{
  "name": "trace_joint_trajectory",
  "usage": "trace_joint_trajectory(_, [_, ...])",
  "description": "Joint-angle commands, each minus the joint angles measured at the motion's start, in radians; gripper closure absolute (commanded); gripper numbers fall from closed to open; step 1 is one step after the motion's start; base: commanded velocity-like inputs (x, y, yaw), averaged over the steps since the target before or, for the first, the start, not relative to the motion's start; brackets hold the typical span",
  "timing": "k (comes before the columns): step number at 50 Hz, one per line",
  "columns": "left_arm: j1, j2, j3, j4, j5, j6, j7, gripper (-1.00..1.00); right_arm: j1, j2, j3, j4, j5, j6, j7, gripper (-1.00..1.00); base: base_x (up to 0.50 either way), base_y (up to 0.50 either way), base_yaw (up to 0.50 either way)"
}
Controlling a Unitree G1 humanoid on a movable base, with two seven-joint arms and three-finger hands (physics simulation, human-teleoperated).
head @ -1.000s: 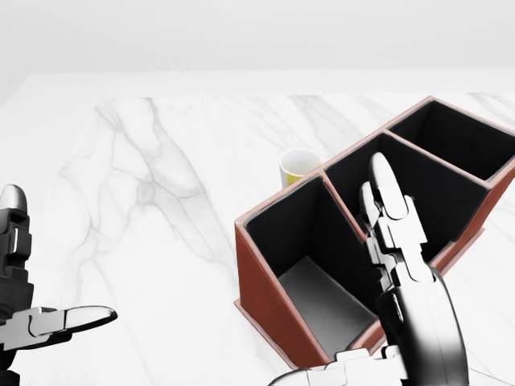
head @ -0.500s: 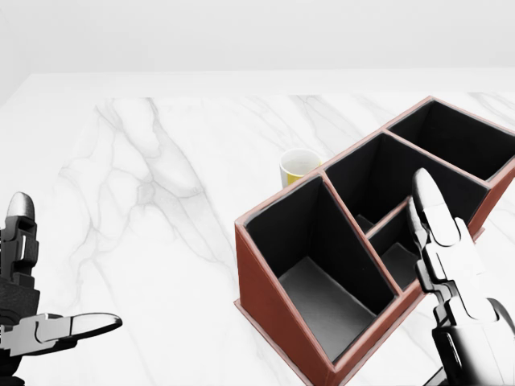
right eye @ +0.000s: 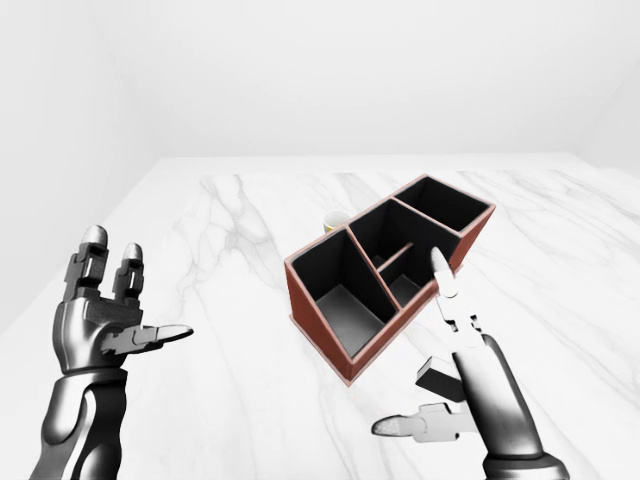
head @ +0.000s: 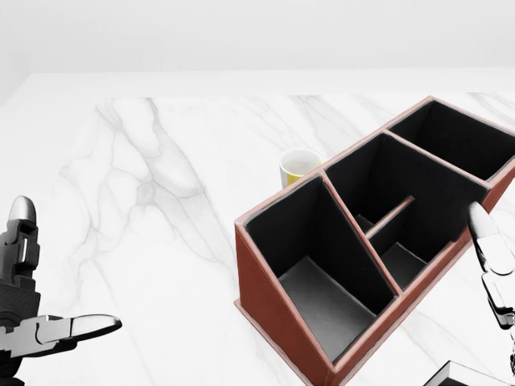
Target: Pick up the book and place it in the left compartment of the caddy.
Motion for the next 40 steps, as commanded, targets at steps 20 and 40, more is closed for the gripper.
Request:
trace_joint_trajectory(20, [0.001, 0.000, -0.004, 0.004, 0.005, 0.000, 0.002, -1.00, -0.122, -0.042, -0.256, -0.010, -0.091, 0.000, 0.000, -1.00, 0.00, 0.00, 0.00])
trace_joint_trajectory(40, [0.004, -0.002, -0.010, 0.010, 0.010, 0.000, 0.001, -1.00, -0.105, -0.088, -0.240, 0.075, -0.166, 0.000, 0.000, -1.00, 0.00, 0.00, 0.00])
